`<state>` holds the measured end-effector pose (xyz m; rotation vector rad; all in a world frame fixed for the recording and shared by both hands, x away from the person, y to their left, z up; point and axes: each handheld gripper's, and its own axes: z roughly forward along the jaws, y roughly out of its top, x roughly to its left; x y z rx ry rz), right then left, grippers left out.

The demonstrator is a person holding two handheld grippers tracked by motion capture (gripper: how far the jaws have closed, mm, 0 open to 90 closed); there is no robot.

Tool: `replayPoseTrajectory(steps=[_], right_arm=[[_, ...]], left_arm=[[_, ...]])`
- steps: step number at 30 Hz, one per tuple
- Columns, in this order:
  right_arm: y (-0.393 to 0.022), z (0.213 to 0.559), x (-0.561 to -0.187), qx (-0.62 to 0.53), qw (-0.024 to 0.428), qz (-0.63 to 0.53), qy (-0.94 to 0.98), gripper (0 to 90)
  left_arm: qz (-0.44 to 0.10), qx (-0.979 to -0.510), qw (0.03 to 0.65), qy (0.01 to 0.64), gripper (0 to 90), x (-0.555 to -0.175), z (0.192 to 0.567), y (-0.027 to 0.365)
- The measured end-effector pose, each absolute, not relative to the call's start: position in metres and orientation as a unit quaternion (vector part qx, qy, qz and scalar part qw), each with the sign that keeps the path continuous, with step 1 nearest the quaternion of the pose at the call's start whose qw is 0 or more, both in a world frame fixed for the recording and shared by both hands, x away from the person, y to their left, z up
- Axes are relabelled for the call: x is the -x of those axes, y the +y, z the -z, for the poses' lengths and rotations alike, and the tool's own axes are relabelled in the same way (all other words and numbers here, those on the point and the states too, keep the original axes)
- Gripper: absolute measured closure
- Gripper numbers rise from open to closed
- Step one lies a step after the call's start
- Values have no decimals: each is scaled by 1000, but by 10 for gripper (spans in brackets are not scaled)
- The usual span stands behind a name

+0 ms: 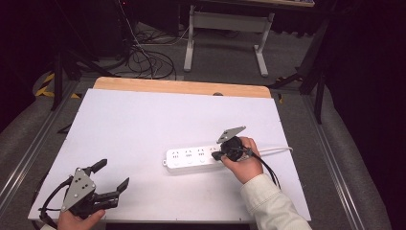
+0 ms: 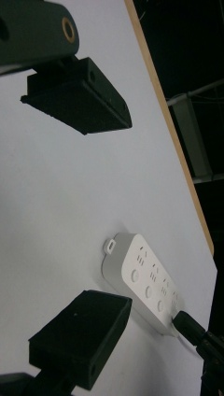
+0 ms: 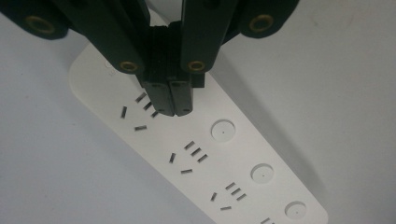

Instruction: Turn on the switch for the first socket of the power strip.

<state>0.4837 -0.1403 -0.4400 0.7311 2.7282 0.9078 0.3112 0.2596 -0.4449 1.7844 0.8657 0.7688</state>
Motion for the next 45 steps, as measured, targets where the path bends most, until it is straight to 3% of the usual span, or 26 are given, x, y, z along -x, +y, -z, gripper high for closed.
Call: replayPoseTrajectory(steps=[45], right_arm=[[-133, 443, -479, -246, 106, -277, 923, 900]], left_arm=[[-317, -736, 482, 354, 141, -311, 445, 258]])
